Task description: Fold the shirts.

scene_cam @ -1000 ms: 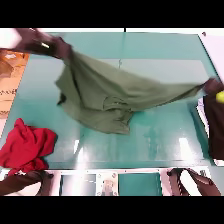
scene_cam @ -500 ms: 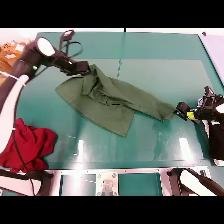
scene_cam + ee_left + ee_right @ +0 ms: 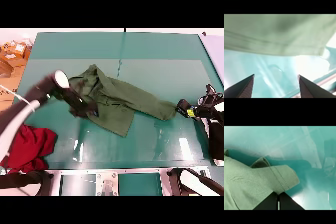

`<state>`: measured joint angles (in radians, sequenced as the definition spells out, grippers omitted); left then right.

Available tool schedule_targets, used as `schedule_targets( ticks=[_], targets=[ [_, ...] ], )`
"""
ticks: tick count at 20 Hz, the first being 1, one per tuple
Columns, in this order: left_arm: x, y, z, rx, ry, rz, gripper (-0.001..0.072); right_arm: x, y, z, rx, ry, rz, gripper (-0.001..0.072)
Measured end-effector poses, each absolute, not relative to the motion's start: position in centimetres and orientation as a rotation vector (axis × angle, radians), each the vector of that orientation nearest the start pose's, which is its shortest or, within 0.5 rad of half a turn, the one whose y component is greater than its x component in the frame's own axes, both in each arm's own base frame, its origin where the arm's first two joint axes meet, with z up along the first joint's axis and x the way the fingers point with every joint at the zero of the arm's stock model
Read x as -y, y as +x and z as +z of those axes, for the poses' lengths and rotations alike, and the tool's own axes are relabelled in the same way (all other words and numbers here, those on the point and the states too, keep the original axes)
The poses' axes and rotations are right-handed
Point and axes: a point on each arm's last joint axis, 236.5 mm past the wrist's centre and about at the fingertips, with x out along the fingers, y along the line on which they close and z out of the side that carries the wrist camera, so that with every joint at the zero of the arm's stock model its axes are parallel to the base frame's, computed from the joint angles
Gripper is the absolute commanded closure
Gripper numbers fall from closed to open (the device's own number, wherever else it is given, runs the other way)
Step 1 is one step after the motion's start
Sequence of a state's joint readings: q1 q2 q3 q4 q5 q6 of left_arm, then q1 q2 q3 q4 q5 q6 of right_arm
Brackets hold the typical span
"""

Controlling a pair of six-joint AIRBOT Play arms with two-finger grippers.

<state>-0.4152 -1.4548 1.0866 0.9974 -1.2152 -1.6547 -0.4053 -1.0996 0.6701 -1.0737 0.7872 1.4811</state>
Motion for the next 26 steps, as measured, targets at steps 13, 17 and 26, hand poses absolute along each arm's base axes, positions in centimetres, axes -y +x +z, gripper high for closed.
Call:
schedule_targets(
  ticks=[13, 17, 26],
  targets=[
    [33.4, 27.0, -10.3, -1.460, -0.679, -0.421, 0.0687, 5.8, 34.1, -5.3, -1.046, 0.686, -0.206, 0.0698],
    [30.4, 27.6, -8.9, -1.469, -0.610, -0.471, 0.0687, 5.5, 33.8, -5.3, -1.061, 0.689, -0.199, 0.0698],
    [13.6, 29.7, 3.3, -1.273, -0.349, -0.334, 0.0688, 1.9, 34.2, 6.7, -0.868, 0.746, -0.019, 0.0698]
  ],
)
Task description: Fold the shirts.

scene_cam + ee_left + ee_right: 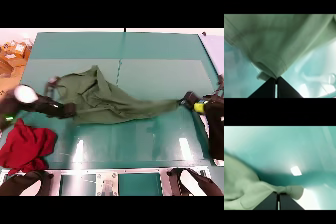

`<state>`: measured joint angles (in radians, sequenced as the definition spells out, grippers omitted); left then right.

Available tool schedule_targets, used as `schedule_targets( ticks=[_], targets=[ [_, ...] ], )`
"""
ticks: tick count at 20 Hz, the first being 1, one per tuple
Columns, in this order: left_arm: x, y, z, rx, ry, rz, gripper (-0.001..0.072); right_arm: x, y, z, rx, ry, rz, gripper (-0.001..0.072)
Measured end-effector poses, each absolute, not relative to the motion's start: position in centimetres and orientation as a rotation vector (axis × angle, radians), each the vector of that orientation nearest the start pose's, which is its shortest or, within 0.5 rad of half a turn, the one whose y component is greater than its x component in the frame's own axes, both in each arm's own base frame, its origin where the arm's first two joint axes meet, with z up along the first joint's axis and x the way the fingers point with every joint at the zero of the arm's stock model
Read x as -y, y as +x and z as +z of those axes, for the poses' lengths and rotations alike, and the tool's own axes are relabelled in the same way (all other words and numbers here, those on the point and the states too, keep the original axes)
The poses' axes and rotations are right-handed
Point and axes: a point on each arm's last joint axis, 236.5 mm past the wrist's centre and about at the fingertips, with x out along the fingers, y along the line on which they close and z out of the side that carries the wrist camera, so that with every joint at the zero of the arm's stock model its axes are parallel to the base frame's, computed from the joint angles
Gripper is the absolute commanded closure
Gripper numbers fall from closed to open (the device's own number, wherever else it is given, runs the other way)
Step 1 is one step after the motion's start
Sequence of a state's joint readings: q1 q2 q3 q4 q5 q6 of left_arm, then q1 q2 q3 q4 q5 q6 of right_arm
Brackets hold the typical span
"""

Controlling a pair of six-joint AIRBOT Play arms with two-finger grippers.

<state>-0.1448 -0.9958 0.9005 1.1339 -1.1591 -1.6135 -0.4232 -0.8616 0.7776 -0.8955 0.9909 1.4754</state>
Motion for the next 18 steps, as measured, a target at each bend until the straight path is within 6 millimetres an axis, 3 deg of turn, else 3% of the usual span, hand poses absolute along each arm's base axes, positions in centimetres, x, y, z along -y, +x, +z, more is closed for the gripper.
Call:
schedule_targets(
  ticks=[2, 4, 6, 9, 11, 12, 14, 16, 18],
  targets=[
    [12.0, 31.1, 9.7, -1.109, -0.303, -0.340, 0.0687, 1.9, 35.2, 13.6, -0.707, 0.745, 0.028, 0.0698],
    [11.2, 32.2, 17.8, -0.908, -0.255, -0.362, 0.0688, 2.1, 35.4, 21.6, -0.531, 0.714, 0.067, 0.0698],
    [10.8, 32.3, 27.2, -0.677, -0.208, -0.383, 0.0688, 2.7, 34.5, 29.5, -0.357, 0.673, 0.079, 0.0698],
    [10.1, 29.2, 41.3, -0.312, -0.142, -0.402, 0.0687, 3.2, 31.6, 39.9, -0.126, 0.602, 0.064, 0.0698],
    [9.8, 25.8, 48.3, -0.117, -0.113, -0.409, 0.0687, 2.9, 29.0, 46.0, 0.028, 0.540, 0.057, 0.0698],
    [9.6, 24.4, 50.6, -0.047, -0.100, -0.410, 0.0687, 2.4, 27.5, 48.8, 0.105, 0.509, 0.056, 0.0698],
    [9.5, 22.3, 53.3, 0.035, -0.076, -0.412, 0.0687, 1.3, 24.6, 53.3, 0.241, 0.454, 0.056, 0.0698],
    [9.5, 21.7, 53.8, 0.052, -0.060, -0.413, 0.0687, 0.1, 22.4, 55.8, 0.322, 0.414, 0.061, 0.0698],
    [9.4, 22.1, 53.6, 0.047, -0.046, -0.408, 0.0687, -0.2, 21.4, 56.9, 0.362, 0.394, 0.055, 0.0698]
  ],
)
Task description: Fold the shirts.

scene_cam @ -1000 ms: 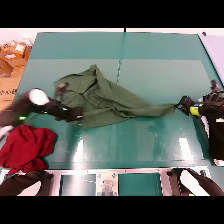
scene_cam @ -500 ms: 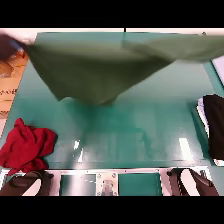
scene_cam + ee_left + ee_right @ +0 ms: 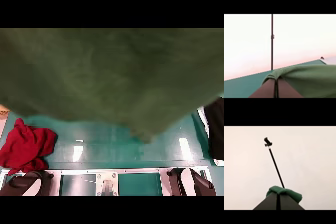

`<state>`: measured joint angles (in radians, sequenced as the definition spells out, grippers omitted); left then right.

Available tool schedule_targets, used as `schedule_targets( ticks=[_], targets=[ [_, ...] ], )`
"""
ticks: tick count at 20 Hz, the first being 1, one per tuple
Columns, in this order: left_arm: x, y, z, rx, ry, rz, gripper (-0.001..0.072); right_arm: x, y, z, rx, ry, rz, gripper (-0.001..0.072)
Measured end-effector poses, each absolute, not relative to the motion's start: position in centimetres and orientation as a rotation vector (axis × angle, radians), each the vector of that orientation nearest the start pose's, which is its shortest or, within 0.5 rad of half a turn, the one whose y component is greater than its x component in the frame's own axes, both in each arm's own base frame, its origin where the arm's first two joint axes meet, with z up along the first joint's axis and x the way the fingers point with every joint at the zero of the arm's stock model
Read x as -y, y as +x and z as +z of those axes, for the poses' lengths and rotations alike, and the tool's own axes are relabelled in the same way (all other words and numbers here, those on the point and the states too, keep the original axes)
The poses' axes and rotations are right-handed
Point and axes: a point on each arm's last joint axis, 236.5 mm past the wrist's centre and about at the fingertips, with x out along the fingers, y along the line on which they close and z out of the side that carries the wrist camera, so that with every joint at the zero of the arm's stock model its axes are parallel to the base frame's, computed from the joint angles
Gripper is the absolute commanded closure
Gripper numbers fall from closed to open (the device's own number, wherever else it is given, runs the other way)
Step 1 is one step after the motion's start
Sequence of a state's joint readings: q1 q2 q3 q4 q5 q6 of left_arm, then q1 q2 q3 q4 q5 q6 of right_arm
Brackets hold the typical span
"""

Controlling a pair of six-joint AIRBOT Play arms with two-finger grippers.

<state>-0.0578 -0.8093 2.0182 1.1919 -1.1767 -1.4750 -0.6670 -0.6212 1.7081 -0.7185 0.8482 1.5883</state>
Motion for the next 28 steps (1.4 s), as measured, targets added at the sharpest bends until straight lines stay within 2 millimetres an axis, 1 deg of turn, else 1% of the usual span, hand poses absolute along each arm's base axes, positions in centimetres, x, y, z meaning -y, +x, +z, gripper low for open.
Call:
schedule_targets(
  ticks=[2, 3, 4, 6, 8, 10, 11, 13, 14, 15, 16, 18, 20, 21, 22, 23, 24, 25, 27, 28],
  targets=[
    [9.3, 23.3, 52.7, 0.020, -0.042, -0.399, 0.0687, 0.2, 21.5, 57.0, 0.368, 0.390, 0.047, 0.0698],
    [9.3, 24.5, 51.7, -0.012, -0.043, -0.397, 0.0687, 0.7, 22.1, 56.6, 0.359, 0.392, 0.043, 0.0698],
    [9.3, 26.1, 50.4, -0.057, -0.045, -0.393, 0.0687, 1.4, 23.2, 55.8, 0.337, 0.406, 0.039, 0.0698],
    [9.6, 30.4, 46.5, -0.177, -0.057, -0.392, 0.0687, 3.3, 26.4, 53.2, 0.264, 0.450, 0.039, 0.0698],
    [9.9, 35.4, 41.0, -0.334, -0.075, -0.389, 0.0687, 4.9, 30.8, 49.4, 0.167, 0.510, 0.060, 0.0698],
    [10.2, 40.0, 35.4, -0.476, -0.093, -0.382, 0.0687, 5.6, 36.2, 44.3, 0.046, 0.562, 0.096, 0.0698],
    [10.3, 42.3, 32.3, -0.545, -0.103, -0.376, 0.0687, 5.4, 39.1, 41.3, -0.022, 0.583, 0.117, 0.0698],
    [10.3, 46.3, 26.4, -0.667, -0.121, -0.361, 0.0687, 4.0, 44.2, 35.9, -0.139, 0.606, 0.162, 0.0698],
    [10.4, 48.0, 23.5, -0.721, -0.132, -0.354, 0.0687, 2.9, 46.8, 32.6, -0.207, 0.614, 0.183, 0.0698],
    [10.5, 49.4, 20.7, -0.772, -0.143, -0.351, 0.0687, 1.8, 49.2, 29.0, -0.279, 0.619, 0.198, 0.0698],
    [10.6, 50.6, 17.6, -0.831, -0.156, -0.348, 0.0687, 0.7, 51.1, 25.7, -0.343, 0.622, 0.212, 0.0698],
    [10.9, 52.2, 12.6, -0.922, -0.180, -0.346, 0.0686, -1.3, 53.9, 19.2, -0.464, 0.637, 0.228, 0.0698],
    [11.3, 53.2, 8.7, -0.989, -0.207, -0.346, 0.0686, -2.3, 55.5, 13.6, -0.569, 0.650, 0.227, 0.0688],
    [11.5, 53.6, 7.1, -1.013, -0.224, -0.347, 0.0683, -2.6, 55.9, 11.4, -0.609, 0.660, 0.224, 0.0563],
    [11.7, 53.8, 5.9, -1.030, -0.237, -0.350, 0.0509, -2.6, 56.1, 9.7, -0.641, 0.665, 0.221, 0.0334],
    [11.8, 53.9, 4.9, -1.048, -0.246, -0.350, 0.0202, -2.5, 56.1, 8.5, -0.669, 0.665, 0.221, 0.0247],
    [11.7, 54.0, 4.3, -1.063, -0.253, -0.347, 0.0156, -2.1, 55.8, 7.6, -0.697, 0.671, 0.222, 0.0282],
    [11.5, 53.9, 4.1, -1.075, -0.261, -0.345, 0.0178, -1.1, 55.4, 6.9, -0.724, 0.672, 0.217, 0.0381],
    [10.8, 53.2, 3.9, -1.119, -0.261, -0.348, 0.0178, 1.0, 54.0, 5.9, -0.786, 0.698, 0.211, 0.0396],
    [10.2, 52.8, 4.0, -1.143, -0.260, -0.347, 0.0178, 2.1, 53.1, 5.4, -0.817, 0.719, 0.210, 0.0478]
  ],
)
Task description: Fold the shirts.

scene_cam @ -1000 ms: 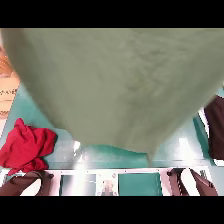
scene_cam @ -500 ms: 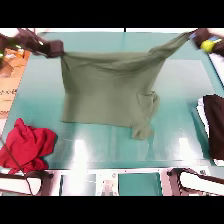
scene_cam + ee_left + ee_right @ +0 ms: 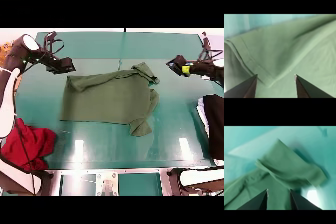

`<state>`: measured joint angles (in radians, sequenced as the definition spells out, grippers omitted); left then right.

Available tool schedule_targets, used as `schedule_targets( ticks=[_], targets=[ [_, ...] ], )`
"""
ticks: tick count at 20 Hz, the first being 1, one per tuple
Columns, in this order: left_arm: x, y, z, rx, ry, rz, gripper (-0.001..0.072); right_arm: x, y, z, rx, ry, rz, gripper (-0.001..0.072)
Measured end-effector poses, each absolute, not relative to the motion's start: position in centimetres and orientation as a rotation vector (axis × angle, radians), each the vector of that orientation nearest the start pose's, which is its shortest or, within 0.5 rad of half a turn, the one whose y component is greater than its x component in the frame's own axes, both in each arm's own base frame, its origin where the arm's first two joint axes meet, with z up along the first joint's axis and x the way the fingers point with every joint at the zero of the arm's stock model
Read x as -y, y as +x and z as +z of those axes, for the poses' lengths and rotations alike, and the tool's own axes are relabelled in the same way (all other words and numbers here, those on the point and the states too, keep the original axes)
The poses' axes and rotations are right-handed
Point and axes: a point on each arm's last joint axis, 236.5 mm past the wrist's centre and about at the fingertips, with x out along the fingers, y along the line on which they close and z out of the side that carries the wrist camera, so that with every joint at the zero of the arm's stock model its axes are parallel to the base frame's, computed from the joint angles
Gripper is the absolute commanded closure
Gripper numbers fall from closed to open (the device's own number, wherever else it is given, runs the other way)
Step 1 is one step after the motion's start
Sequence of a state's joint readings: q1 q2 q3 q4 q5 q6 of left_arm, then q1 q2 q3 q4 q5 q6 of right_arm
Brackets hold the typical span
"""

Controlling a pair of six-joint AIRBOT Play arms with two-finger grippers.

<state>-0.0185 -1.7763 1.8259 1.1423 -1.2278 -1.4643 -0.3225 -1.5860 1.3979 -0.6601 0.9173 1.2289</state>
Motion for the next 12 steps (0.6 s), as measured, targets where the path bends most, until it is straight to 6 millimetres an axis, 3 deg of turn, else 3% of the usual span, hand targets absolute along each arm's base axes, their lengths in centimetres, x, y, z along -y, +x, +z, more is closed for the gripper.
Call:
schedule_targets(
  ticks=[1, 3, 5, 10, 12],
  targets=[
    [9.6, 52.4, 4.2, -1.166, -0.260, -0.344, 0.0178, 3.5, 52.0, 4.8, -0.853, 0.746, 0.199, 0.0539],
    [8.1, 50.8, 3.7, -1.247, -0.269, -0.331, 0.0179, 5.4, 49.5, 3.0, -0.927, 0.811, 0.183, 0.0546],
    [6.9, 48.8, 2.8, -1.340, -0.286, -0.314, 0.0179, 6.0, 46.3, 0.3, -1.019, 0.886, 0.167, 0.0559],
    [5.7, 41.9, -2.0, -1.626, -0.336, -0.270, 0.0179, 3.9, 38.6, -6.2, -1.184, 1.026, 0.121, 0.0560],
    [5.4, 38.9, -3.9, -1.720, -0.351, -0.247, 0.0179, 1.9, 36.3, -8.3, -1.232, 1.052, 0.120, 0.0490]
  ],
)
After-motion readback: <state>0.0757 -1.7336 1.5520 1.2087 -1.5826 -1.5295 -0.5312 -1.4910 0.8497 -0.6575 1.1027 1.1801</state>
